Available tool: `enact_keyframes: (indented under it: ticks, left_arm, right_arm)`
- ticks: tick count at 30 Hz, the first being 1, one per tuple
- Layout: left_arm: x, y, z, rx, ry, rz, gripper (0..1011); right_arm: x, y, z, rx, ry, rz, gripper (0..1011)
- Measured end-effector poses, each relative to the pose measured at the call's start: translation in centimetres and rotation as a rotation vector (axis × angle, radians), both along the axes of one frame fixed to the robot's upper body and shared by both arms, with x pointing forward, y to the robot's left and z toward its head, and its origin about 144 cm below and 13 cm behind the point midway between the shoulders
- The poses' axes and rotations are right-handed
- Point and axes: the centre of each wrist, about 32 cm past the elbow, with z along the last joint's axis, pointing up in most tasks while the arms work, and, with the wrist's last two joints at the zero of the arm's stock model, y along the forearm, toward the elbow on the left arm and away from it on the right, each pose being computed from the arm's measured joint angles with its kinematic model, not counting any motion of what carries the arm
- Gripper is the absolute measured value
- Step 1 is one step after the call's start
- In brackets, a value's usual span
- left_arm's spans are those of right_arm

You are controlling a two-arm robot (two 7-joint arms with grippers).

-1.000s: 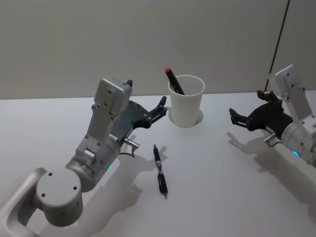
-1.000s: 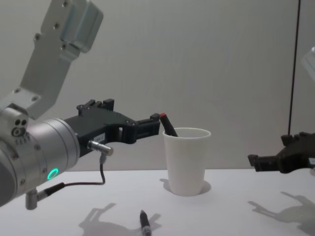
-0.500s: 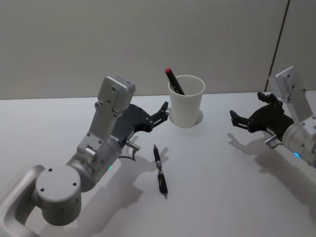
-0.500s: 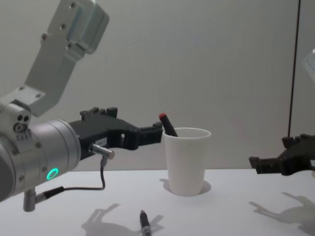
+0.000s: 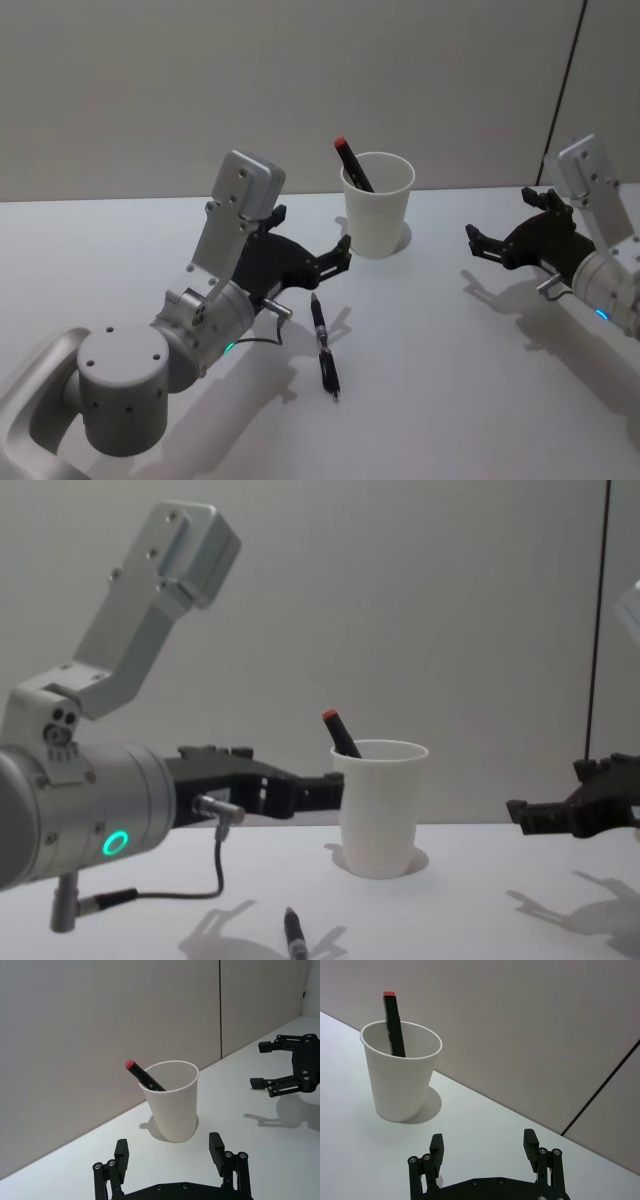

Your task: Place the pen into the pen holder.

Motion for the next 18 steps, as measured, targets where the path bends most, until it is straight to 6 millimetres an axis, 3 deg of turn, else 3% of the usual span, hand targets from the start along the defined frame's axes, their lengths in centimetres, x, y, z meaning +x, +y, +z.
enact_keyframes:
  ticks: [18]
  left_arm:
    - [-0.2,-2.0,-1.1,-0.034,0.138,0.01,1001]
  right_arm:
    - [0.0,0.0,0.0,0.0,0.001,0.001,1001]
